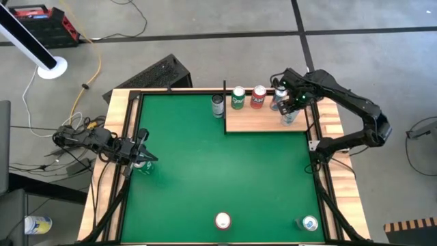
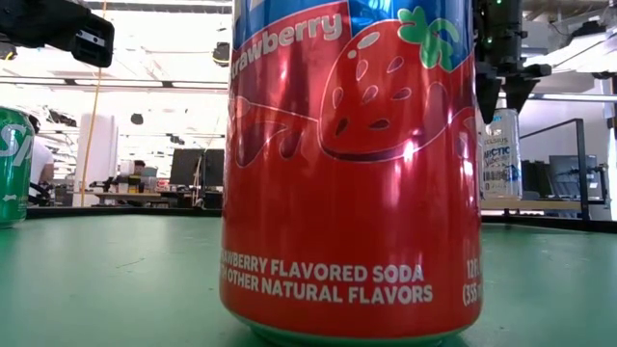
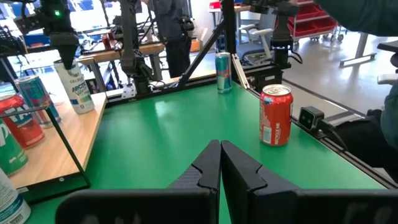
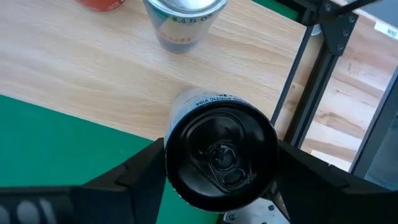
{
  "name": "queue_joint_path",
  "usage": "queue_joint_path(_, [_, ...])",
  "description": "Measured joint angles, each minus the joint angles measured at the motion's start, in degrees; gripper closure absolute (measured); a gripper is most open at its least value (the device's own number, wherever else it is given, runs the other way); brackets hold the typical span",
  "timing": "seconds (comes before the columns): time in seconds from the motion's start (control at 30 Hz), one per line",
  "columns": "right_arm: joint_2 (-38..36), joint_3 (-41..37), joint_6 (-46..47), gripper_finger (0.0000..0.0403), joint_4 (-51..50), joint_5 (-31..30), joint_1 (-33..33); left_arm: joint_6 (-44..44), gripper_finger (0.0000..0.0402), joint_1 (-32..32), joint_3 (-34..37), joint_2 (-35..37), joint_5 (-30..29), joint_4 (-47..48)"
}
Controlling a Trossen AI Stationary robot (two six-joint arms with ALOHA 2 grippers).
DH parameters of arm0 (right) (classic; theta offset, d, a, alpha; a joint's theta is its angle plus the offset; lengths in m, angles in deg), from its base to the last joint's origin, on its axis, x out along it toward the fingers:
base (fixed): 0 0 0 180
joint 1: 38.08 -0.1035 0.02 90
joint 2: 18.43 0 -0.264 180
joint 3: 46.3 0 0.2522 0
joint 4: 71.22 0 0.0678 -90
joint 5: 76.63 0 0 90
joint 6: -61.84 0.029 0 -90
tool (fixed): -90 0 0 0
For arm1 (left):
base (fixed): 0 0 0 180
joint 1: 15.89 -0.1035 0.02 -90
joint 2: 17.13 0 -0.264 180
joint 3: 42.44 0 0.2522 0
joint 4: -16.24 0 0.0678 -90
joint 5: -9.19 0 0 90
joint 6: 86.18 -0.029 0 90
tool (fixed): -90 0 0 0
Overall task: Place canned beverage on shelf
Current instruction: Put the bottom white and blue soda can on the shelf
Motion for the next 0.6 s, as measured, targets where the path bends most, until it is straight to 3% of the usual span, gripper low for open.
queue_joint_path(0.6, [0.11,-0.09,-28.86,0.0125,6.34,0.33,11.13,0.02,0.0402,0.00,0.02,0.02,-0.07,0.02])
